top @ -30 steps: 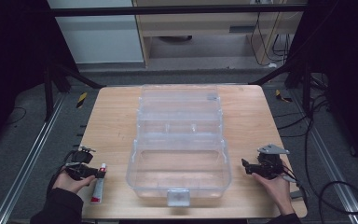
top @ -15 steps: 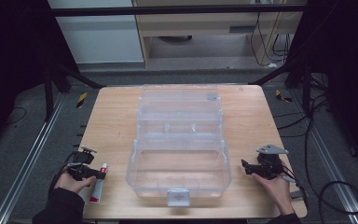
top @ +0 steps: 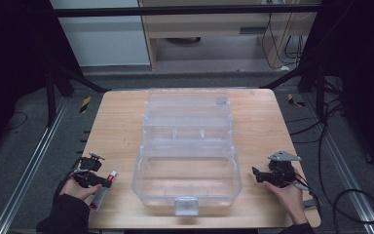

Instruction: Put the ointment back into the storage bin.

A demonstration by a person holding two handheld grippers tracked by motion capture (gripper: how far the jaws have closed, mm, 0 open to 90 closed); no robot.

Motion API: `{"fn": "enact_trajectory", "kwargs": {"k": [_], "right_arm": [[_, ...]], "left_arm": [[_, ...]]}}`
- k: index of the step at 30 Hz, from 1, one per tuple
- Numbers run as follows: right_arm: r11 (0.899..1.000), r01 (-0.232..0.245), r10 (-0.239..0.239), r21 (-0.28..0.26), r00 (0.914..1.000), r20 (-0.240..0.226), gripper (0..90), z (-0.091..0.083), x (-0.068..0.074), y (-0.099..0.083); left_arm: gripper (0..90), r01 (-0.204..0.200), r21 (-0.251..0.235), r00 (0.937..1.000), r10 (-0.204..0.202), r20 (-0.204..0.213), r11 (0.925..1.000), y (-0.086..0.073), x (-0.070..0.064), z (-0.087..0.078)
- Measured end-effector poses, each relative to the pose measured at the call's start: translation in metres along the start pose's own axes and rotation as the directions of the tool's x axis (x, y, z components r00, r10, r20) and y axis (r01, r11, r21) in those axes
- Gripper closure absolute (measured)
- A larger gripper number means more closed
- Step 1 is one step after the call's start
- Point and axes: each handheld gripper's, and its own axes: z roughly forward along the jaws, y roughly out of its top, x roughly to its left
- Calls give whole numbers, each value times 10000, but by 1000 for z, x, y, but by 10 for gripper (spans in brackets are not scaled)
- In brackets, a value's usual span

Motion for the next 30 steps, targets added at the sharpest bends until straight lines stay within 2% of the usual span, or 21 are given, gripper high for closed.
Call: {"fn": "enact_trajectory", "kwargs": {"k": [1, 5, 6, 8, 12, 17, 18, 20, 22, 25, 27, 28, 30], "right_arm": [[10000, 0, 0, 0, 10000, 0, 186, 0, 0, 0], [10000, -16, 16, 37, 10000, -28, 186, 0, 0, 0], [10000, -2, 3, 47, 10000, -43, 186, 0, 0, 0], [10000, 25, -25, 23, 10000, -13, 186, 0, 0, 0], [10000, 28, -28, -2, 10000, 9, 186, -1, 0, 0], [10000, 86, -86, 26, 10000, 22, 186, -1, 1, -1], [10000, 66, -66, 19, 10000, 35, 186, -1, 0, -1], [10000, 88, -88, 7, 10000, 31, 186, -1, 0, -1], [9999, 127, -127, 25, 9999, 67, 186, -1, 0, -1], [10000, 64, -64, 47, 10000, 53, 186, -1, 0, -1], [9999, 90, -90, 66, 9999, 77, 186, -1, 0, -1], [9999, 149, -150, 79, 9998, 126, 186, 0, 0, -1], [9999, 154, -155, 49, 9998, 134, 186, 0, 0, -1]], "left_arm": [[687, 0, 0, 10000, 0, 0, 10000, 0, 0, 0], [694, -572, 147, 9981, 576, -237, 9983, 3, -3, 0], [696, -572, 147, 9981, 576, -237, 9983, 3, -3, 0], [702, -806, 65, 9963, 807, -285, 9967, 3, -5, -1], [705, -968, -250, 9953, 967, -49, 9950, 2, -6, -8], [706, -1274, -537, 9918, 1271, -89, 9904, 2, -8, -19], [707, -1462, -727, 9893, 1456, -129, 9866, 2, -9, -25], [707, -1581, -850, 9874, 1577, -115, 9838, 3, -10, -30], [708, -1879, -1119, 9821, 1880, -94, 9758, 3, -13, -40], [708, -2034, -1193, 9790, 2032, -141, 9718, 4, -15, -44], [708, -2235, -1243, 9746, 2232, -162, 9668, 5, -17, -50], [708, -2515, -1254, 9678, 2511, -190, 9597, 7, -18, -55], [708, -2608, -1261, 9653, 2606, -186, 9571, 7, -19, -58]]}}
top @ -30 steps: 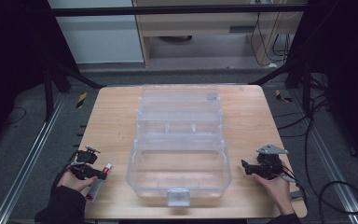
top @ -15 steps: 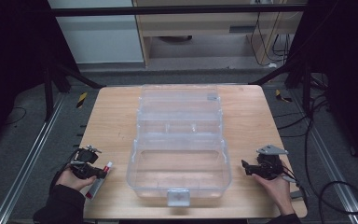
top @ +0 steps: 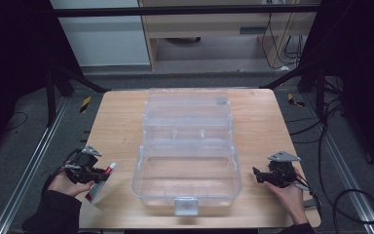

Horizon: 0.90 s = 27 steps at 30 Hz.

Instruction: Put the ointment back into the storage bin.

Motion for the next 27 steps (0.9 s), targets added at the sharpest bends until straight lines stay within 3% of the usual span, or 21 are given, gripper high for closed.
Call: {"fn": "enact_trajectory", "kwargs": {"k": [3, 14, 16, 19, 22, 23, 27], "right_arm": [[10000, 3, -3, 24, 10000, 16, 186, 0, 0, 0], [10000, 27, -28, 30, 9999, 112, 187, -1, 0, 0], [10000, -19, 19, 10, 9999, 104, 187, -1, 0, -1], [10000, -51, 51, 21, 9999, 108, 187, 0, -1, -1], [10000, -30, 29, 44, 9999, 113, 187, 0, -2, -1], [10000, -30, 29, 44, 9999, 113, 187, 0, -2, -1], [10000, 12, -13, 29, 9999, 102, 187, 0, -2, -2]], "left_arm": [[708, -477, -77, 9988, 477, 69, 9988, 6, -1, -11], [709, -1347, -338, 9905, 1355, 235, 9903, 24, -5, -38], [709, -1711, -391, 9849, 1720, 185, 9845, 31, -9, -45], [709, -1920, -366, 9810, 1929, 226, 9807, 37, -12, -50], [709, -2344, -331, 9710, 2356, 396, 9716, 46, -18, -56], [709, -2344, -331, 9710, 2356, 396, 9716, 46, -18, -56], [709, -2853, -370, 9566, 2870, 506, 9577, 55, -26, -64]]}}
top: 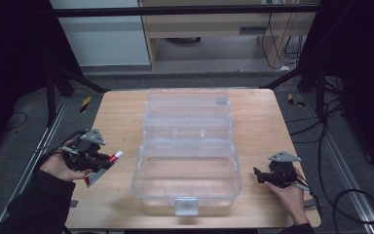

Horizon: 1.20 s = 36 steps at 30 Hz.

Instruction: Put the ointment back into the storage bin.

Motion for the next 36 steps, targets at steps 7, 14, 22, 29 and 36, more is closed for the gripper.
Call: {"fn": "enact_trajectory", "kwargs": {"k": [7, 14, 22, 29, 36], "right_arm": [[10000, -15, 15, -41, 10000, -16, 190, 0, 0, 0], [10000, -1, 1, -73, 10000, -15, 190, 0, -1, 0], [10000, 19, -20, -86, 10000, -56, 191, 0, -1, -1], [10000, 8, -8, -83, 10000, -55, 191, 0, -1, -1], [10000, -41, 40, -88, 9999, -106, 192, 0, -1, -1]], "left_arm": [[708, -929, -179, 9954, 932, 204, 9955, 18, -10, -10], [708, -1750, -40, 9837, 1750, 409, 9846, 39, -21, -10], [708, -2877, -25, 9549, 2870, 761, 9577, 71, -39, -3], [708, -3530, -18, 9299, 3510, 1096, 9356, 94, -52, 8], [707, -4076, 60, 9033, 4022, 1491, 9132, 112, -62, 22]]}}
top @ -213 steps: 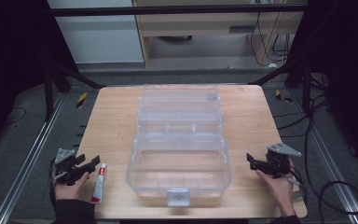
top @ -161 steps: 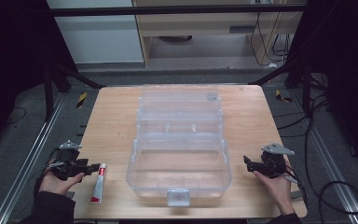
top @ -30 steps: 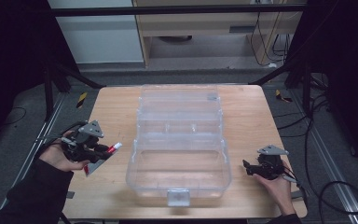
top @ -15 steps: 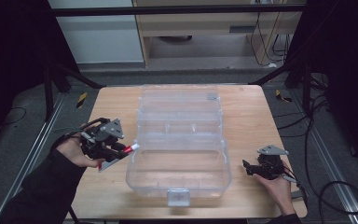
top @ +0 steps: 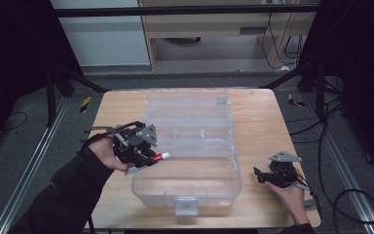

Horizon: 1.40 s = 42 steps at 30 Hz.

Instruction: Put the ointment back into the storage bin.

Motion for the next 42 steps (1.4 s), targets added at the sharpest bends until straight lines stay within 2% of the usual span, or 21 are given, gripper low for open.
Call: {"fn": "enact_trajectory", "kwargs": {"k": [10, 18, 26, 32, 42], "right_arm": [[10000, 12, -12, -24, 10000, -26, 192, 0, 0, -1], [10000, 3, -3, -13, 10000, -42, 190, 0, 0, -1], [9999, 126, -126, 42, 9999, -23, 189, 1, 0, -1], [9999, 146, -146, 73, 9999, -34, 189, 1, 0, -1], [9997, 187, -186, 142, 9998, -69, 188, 2, 1, -2]], "left_arm": [[707, -485, 286, 9982, 475, 360, 9984, 15, 0, 21], [707, -972, 398, 9929, 942, 720, 9945, 23, -4, 39], [707, -1196, 575, 9878, 1129, 1076, 9912, 20, -7, 55], [707, -1524, 917, 9807, 1391, 1373, 9840, 15, -9, 72], [707, -1707, 1154, 9745, 1503, 1668, 9785, 9, -7, 94]]}}
